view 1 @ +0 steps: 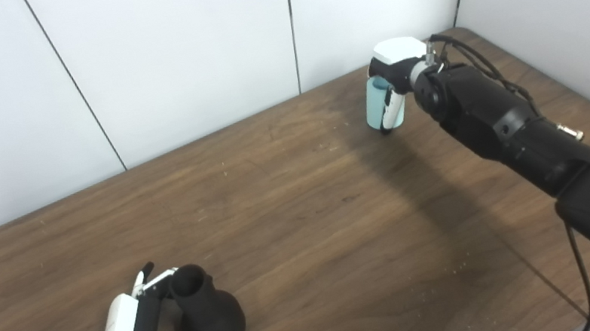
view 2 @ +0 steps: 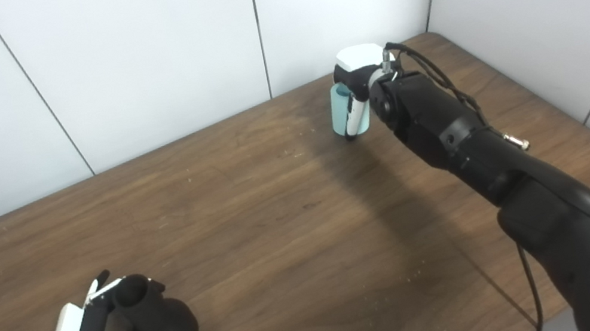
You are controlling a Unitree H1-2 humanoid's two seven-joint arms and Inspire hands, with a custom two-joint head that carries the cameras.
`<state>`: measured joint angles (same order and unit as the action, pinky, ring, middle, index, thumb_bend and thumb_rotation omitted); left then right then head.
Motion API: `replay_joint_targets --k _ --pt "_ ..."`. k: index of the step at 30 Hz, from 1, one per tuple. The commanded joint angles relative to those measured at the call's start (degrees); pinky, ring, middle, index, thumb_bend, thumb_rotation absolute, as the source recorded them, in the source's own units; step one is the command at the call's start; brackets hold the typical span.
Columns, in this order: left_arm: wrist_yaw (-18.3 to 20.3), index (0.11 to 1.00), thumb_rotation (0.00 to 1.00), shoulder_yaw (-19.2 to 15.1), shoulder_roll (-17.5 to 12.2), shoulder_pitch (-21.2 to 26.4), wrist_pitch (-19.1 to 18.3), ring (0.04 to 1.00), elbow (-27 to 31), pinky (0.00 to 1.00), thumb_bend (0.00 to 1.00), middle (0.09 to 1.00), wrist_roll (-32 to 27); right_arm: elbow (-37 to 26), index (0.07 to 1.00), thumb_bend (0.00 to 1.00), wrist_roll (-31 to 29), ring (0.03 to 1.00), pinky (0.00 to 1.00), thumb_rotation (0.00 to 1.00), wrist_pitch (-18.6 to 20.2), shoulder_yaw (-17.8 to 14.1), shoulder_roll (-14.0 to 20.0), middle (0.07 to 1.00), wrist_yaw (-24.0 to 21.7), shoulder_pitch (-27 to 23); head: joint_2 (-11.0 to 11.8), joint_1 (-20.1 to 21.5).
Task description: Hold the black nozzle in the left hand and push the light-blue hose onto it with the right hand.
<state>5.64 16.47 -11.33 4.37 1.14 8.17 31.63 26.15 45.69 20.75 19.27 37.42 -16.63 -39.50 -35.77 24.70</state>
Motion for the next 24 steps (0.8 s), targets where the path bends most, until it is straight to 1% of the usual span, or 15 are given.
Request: replay_joint_targets --k 1,4,6,7,9,10,12,13,17,18,19,20,21,22,24 --pt "0.8 0.492 0.0 0.09 -0.99 -1.25 -2.44 0.437 -0.93 1.0 0.5 0.494 2.43 -2.06 0.456 0.5 0.17 0.456 0.38 0.0 -0.65 -1.27 2.57 0.496 1.07 -2.21 -0.01 0.07" --pt "0.99 0.492 0.0 0.21 -0.85 -1.36 -2.87 0.437 -0.44 1.0 0.5 0.494 2.33 -4.55 0.455 0.5 -0.03 0.455 0.38 0.0 -0.22 -1.85 2.71 0.496 -0.07 -2.24 -0.33 -0.89" --pt "1.14 0.492 0.0 0.45 -0.55 -1.41 -3.32 0.436 -0.04 1.0 0.5 0.494 2.41 -8.53 0.45 0.5 0.02 0.463 0.38 0.0 1.05 -2.45 2.87 0.497 -1.83 -1.91 -0.7 -2.34" --pt "1.17 0.492 0.0 0.55 -0.46 -1.41 -3.49 0.435 0.07 1.0 0.5 0.494 2.45 -9.99 0.451 0.5 0.09 0.46 0.37 0.0 1.55 -2.69 2.91 0.502 -2.51 -1.75 -0.7 -2.34" --pt "1.26 0.492 0.0 0.88 -0.23 -1.44 -3.98 0.433 0.38 1.0 0.5 0.495 2.65 -15.23 0.468 0.5 0.26 0.447 0.35 0.0 3.15 -3.33 3.03 0.502 -4.67 -0.99 -1.06 -4.22" --pt "1.27 0.493 0.0 1.01 -0.18 -1.45 -4.15 0.431 0.49 1.0 0.5 0.495 2.71 -16.73 0.479 0.5 0.36 0.438 0.34 0.0 3.64 -3.52 3.06 0.501 -5.35 -0.75 -1.06 -4.22" --pt "1.14 0.493 0.0 1.42 0.07 -1.57 -4.4 0.429 0.6 1.0 0.5 0.495 2.94 -22.39 0.491 0.5 -0.04 0.433 0.33 0.0 4.72 -4.35 2.91 0.501 -7.17 0.2 -1.39 -6.42" --pt "1.07 0.493 0.0 1.6 0.19 -1.61 -4.47 0.428 0.61 1.0 0.5 0.495 3.05 -24.67 0.494 0.5 -0.27 0.432 0.32 0.0 5.03 -4.78 2.78 0.498 -7.88 0.6 -1.42 -6.66" --pt "0.76 0.493 0.0 2.44 1.05 -1.74 -4.79 0.428 0.5 1.0 0.5 0.495 3.94 -32.45 0.483 0.5 -2.55 0.433 0.34 0.0 4.84 -6.76 2.21 0.494 -10.26 2.16 -1.63 -10.43" --pt "0.73 0.493 0.0 2.57 1.2 -1.76 -4.87 0.428 0.51 1.0 0.5 0.495 4.09 -33.41 0.481 0.5 -2.88 0.434 0.34 0.0 4.73 -7.06 2.12 0.493 -10.64 2.36 -1.63 -10.43" --pt "0.74 0.493 0.0 2.74 1.34 -1.76 -5.01 0.428 0.56 1.0 0.5 0.495 4.32 -35.06 0.479 0.5 -3.21 0.434 0.34 0.0 4.64 -7.13 1.97 0.493 -11.26 2.52 -1.65 -10.67" --pt "0.74 0.493 0.0 2.89 1.5 -1.77 -5.16 0.429 0.61 1.0 0.5 0.494 4.55 -36.13 0.476 0.5 -3.42 0.439 0.34 0.0 4.54 -7.25 1.94 0.495 -11.71 2.66 -1.74 -11.9" --pt "0.75 0.493 0.0 3.14 1.73 -1.75 -5.36 0.431 0.64 1.0 0.5 0.493 4.87 -38.03 0.476 0.5 -3.9 0.441 0.33 0.0 4.2 -7.26 1.86 0.496 -12.41 2.77 -1.79 -13.38" --pt "0.8 0.493 0.0 3.36 1.91 -1.71 -5.54 0.437 0.64 1.0 0.5 0.491 5.1 -40.44 0.475 0.5 -4.38 0.443 0.33 0.0 3.65 -7.01 1.73 0.499 -13.33 2.69 -1.81 -13.62" --pt "0.96 0.492 0.0 3.93 2.37 -1.61 -6.13 0.443 0.76 1.0 0.5 0.49 5.66 -44.68 0.474 0.5 -5.44 0.444 0.32 0.0 3.07 -6.68 1.47 0.499 -15.43 2.3 -1.92 -15.89"
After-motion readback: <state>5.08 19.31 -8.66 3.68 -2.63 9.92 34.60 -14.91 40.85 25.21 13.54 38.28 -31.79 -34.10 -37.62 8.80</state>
